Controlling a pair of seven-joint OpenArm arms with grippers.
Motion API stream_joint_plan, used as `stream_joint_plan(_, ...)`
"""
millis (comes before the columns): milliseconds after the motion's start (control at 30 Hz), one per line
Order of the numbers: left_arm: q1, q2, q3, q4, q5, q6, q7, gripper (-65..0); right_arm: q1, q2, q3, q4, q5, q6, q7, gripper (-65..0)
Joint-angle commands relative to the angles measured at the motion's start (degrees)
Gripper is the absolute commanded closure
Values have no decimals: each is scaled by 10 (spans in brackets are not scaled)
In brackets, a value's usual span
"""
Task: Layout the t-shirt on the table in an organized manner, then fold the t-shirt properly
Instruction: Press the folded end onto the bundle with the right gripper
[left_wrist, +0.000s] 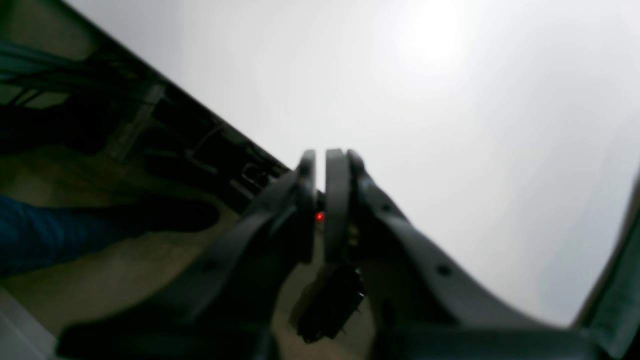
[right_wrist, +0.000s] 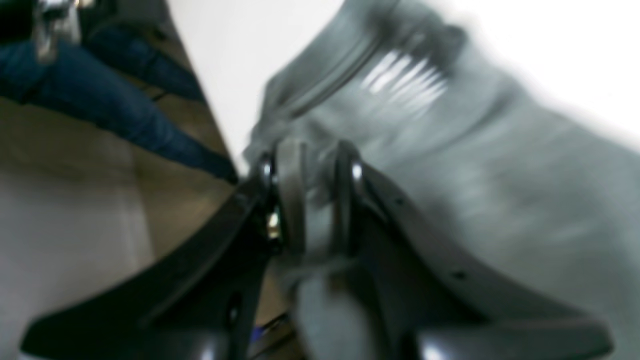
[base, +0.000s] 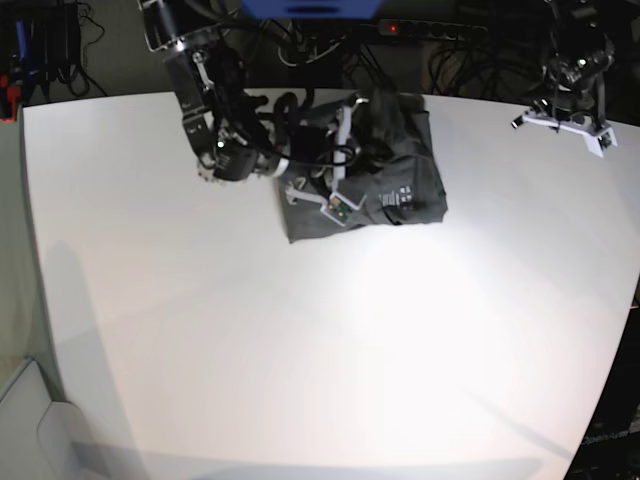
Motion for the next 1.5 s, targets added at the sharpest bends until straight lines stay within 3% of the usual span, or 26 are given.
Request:
stream_joint_plan(0, 0, -5, -4, 17, 4, -3, -7, -38, 5, -5, 0, 11, 13, 4, 16, -92)
stream_joint_plan(133, 4, -4, 0, 41, 4, -4, -6, -38, -2, -6, -3, -6, 12, 4, 65, -94)
stream_joint_plan(300, 15, 11, -3, 49, 4, -5, -6, -38, 24, -7, -3, -77, 12, 4, 88, -95)
stream_joint_plan(433, 17, 15, 0, 49, 6, -6, -6, -38, 34, -29, -5, -117, 12, 4, 104, -96)
stream_joint_plan(667, 18, 15, -3, 49, 5, -6, -6, -38, 36, -32, -96, -165, 11, 4, 167, -96)
stream_joint_plan(833, 17, 15, 0, 49, 5, -6, -6, -38, 62, -32, -119, -253, 11, 4, 209, -96)
stream_joint_plan(933, 14, 15, 1, 49, 4, -6, -6, -38, 77, -32, -125, -264, 11, 4, 209, -96)
stream_joint_plan(1067, 16, 15, 1, 49, 4, -6, -6, -38, 75, -18, -125, -188, 12, 4, 201, -96)
stream_joint_plan(1267, 17, 16, 1, 49, 3, -7, -6, -38, 83, 14, -121, -57, 11, 4, 121, -96)
stream_joint_plan(1467, 15, 31, 1, 62, 3, -7, -6, -38, 117, 39, -80, -99, 11, 4, 121, -96)
